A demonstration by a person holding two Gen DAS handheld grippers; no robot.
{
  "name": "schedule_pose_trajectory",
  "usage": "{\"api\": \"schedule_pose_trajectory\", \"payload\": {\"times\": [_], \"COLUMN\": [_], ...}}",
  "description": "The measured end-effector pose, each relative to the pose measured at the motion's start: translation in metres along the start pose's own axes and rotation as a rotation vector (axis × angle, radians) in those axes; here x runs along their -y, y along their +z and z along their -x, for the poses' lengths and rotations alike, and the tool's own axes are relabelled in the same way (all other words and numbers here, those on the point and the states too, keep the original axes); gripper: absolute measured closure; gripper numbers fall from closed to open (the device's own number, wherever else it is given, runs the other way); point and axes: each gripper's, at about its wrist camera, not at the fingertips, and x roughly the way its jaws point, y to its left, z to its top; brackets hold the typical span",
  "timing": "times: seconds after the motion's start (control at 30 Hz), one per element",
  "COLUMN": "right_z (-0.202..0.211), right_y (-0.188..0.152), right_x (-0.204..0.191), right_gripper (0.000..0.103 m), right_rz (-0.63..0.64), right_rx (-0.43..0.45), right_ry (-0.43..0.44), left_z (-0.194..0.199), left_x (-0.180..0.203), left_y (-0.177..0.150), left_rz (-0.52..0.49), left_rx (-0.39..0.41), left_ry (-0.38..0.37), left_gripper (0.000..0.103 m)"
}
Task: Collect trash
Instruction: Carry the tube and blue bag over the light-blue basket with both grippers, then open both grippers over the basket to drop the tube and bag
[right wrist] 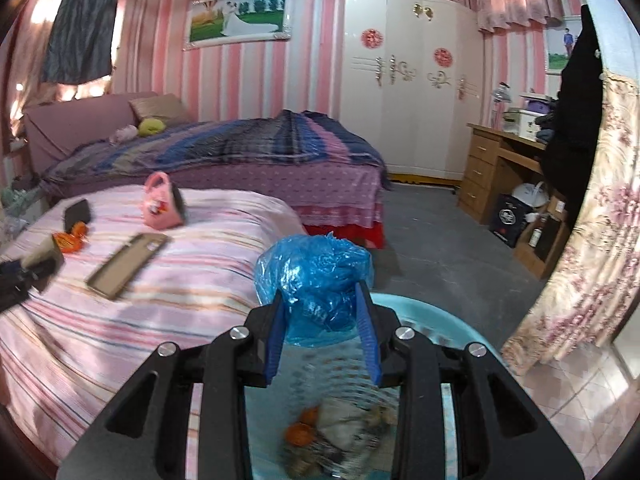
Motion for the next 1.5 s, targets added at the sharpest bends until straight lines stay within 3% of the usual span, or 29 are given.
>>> {"api": "schedule_pose_trajectory", "payload": {"times": [0.27, 0.47, 1.17, 1.27, 1.4, 1.5], "right_z": [0.001, -0.001, -0.015, -0.016, -0.018, -0.019], "right_y": [-0.018, -0.027, -0.034, -0.033, -0.034, -0.034], "right_x": [0.055, 0.073, 0.091, 0.091, 0.088, 0.088], "right_gripper": [0.07, 0.07, 0.07, 0.07, 0.07, 0.07], "right_rz": [-0.054, -0.081, -0.136, -0.137, -0.13, -0.127], "right_rx": [-0.029, -0.035, -0.066, -0.071, -0.076, -0.08], "right_ry": [-0.038, -0.046, -0.081, -0.085, -0.093, -0.096], "left_z": [0.007, 0.004, -0.036, -0.041, -0.041, -0.039], "left_x": [0.05, 0.085, 0.208, 0.214, 0.211, 0.201], "left_y": [0.001, -0.003, -0.016, -0.015, -0.014, -0.011], "left_rz": [-0.062, -0.099, -0.206, -0.212, -0.226, -0.238], "left_rx": [0.033, 0.036, -0.017, -0.027, -0.023, 0.003], "left_ry": [-0.033, -0.071, -0.285, -0.301, -0.305, -0.267], "left_gripper": [0.049, 0.049, 0.048, 0.044, 0.014, 0.009]}}
